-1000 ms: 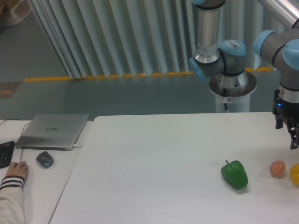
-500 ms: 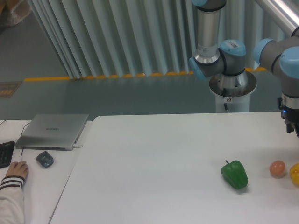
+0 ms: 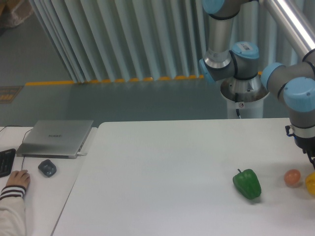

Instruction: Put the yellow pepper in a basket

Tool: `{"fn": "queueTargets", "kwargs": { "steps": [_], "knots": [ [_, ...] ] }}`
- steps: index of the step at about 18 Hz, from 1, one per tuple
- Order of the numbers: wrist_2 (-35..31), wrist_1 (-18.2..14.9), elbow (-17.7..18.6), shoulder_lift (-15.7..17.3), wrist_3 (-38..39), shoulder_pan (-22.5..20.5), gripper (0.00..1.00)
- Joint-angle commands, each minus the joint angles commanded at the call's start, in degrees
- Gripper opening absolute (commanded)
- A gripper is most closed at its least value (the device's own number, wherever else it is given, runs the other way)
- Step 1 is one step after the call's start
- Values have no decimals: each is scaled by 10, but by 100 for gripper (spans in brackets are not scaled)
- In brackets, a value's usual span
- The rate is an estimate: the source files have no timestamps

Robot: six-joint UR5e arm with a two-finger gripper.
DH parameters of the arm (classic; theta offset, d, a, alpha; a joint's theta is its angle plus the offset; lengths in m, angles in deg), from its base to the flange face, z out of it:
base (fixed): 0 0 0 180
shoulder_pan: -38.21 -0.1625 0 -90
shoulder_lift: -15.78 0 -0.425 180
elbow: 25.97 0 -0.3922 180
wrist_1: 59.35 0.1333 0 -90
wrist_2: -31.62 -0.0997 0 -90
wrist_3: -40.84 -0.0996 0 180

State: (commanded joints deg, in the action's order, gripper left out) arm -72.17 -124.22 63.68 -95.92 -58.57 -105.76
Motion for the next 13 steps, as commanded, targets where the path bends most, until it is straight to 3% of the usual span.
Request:
{"fn": "queueTargets", "kwargs": {
  "steps": [4,13],
  "knots": [
    [-10,27,1,-19,4,1,100],
    [-24,44,-4,-39,4,1,100]
  ]
}}
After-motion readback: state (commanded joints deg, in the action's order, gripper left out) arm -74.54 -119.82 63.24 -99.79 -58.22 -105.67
